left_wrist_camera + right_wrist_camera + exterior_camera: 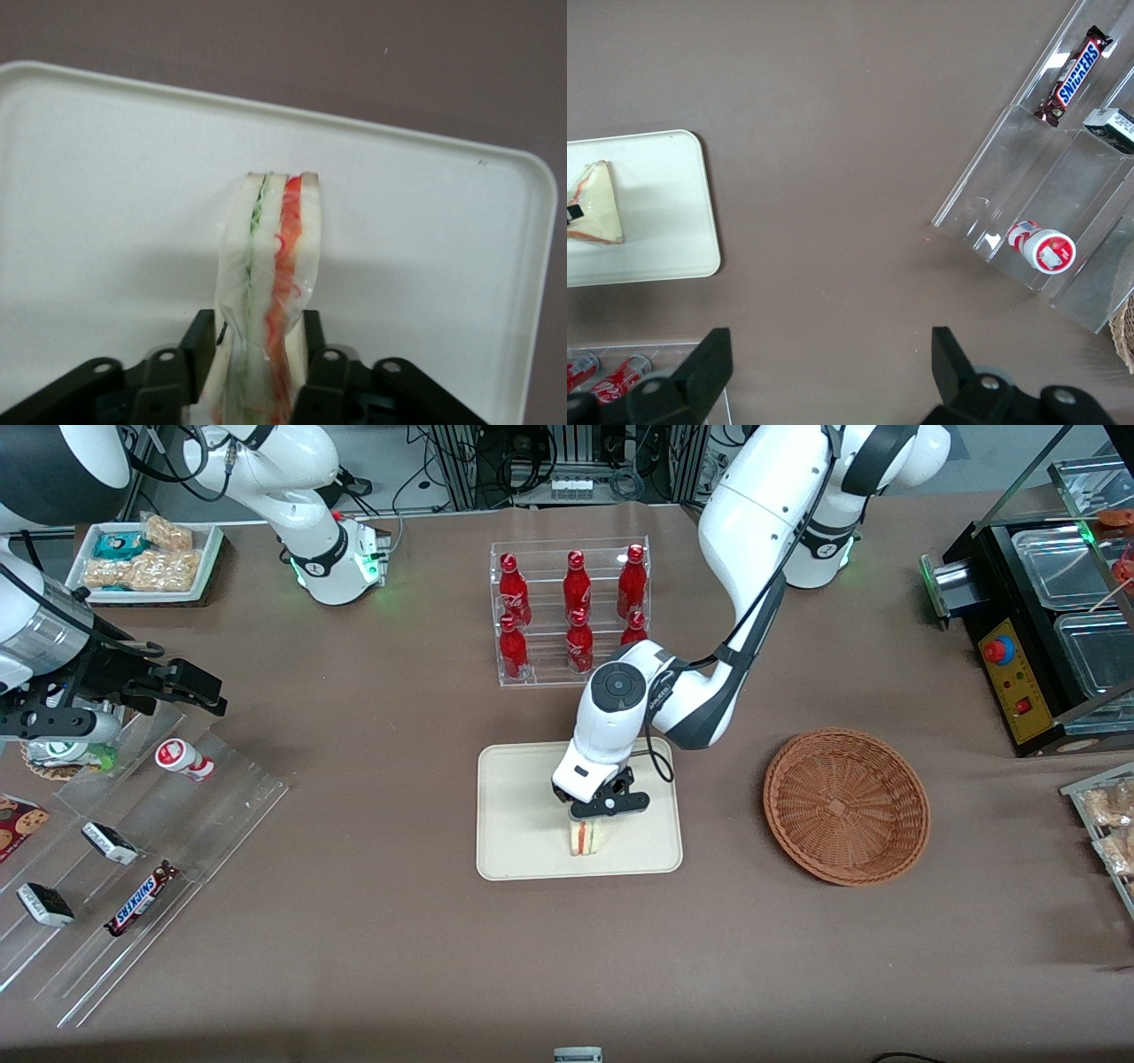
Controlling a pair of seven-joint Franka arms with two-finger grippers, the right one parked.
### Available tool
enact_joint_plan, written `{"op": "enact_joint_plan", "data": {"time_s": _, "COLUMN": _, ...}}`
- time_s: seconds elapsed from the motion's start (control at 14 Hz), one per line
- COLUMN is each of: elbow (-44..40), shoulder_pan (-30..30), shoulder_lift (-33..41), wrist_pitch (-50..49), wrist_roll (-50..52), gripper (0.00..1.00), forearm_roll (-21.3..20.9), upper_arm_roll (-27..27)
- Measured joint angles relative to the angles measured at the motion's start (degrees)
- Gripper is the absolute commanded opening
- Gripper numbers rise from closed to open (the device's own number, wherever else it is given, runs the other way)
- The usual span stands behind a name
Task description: Place sandwich from basket to tray
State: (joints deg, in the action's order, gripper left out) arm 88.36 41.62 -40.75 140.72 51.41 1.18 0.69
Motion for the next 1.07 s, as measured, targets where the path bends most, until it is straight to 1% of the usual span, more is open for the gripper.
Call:
{"op": "enact_joint_plan", "data": {"time_s": 0.14, "elbow": -1.7, "shoulder_pan": -0.2, "shoulder_lift": 2.7, "wrist_pitch": -5.3, "wrist_roll": 0.1, "gripper": 1.0, "forearm_roll": 0.0, "upper_arm_roll": 0.5}}
{"op": "enact_joint_plan", "data": {"time_s": 0.36, "elbow": -2.6, "shoulder_pan": -0.6, "shoulder_lift": 10.5, "wrist_pitch": -14.3, "wrist_roll": -0.3, "gripper": 1.0, "forearm_roll": -0.6, "upper_arm_roll": 2.6}}
{"op": "enact_joint_plan", "data": {"time_s": 0.5, "elbow": -2.5, "shoulder_pan": -2.1, "shoulder_lift": 15.3, "wrist_pitch": -19.9, "wrist_roll": -3.4, "gripper": 1.0, "forearm_roll": -1.6, "upper_arm_roll": 3.9}}
{"op": "enact_joint_plan", "data": {"time_s": 0.71, "elbow": -2.1, "shoulder_pan": -6.8, "shoulder_lift": 19.5, "wrist_pitch": -27.8, "wrist_roll": -6.4, "gripper": 1.0, "forearm_roll": -1.7, "upper_arm_roll": 4.5}}
{"op": "enact_joint_plan", "data": {"time_s": 0.86, "elbow": -1.6, "shoulder_pan": -11.3, "shoulder_lift": 21.5, "wrist_pitch": -30.8, "wrist_roll": -8.0, "gripper": 1.0, "forearm_roll": -1.7, "upper_arm_roll": 4.7}}
{"op": "enact_joint_plan", "data": {"time_s": 1.07, "elbow": 0.5, "shoulder_pan": -17.7, "shoulder_lift": 24.3, "wrist_pitch": -34.3, "wrist_roll": -14.7, "gripper": 1.0, "forearm_roll": -1.7, "upper_arm_roll": 4.8}}
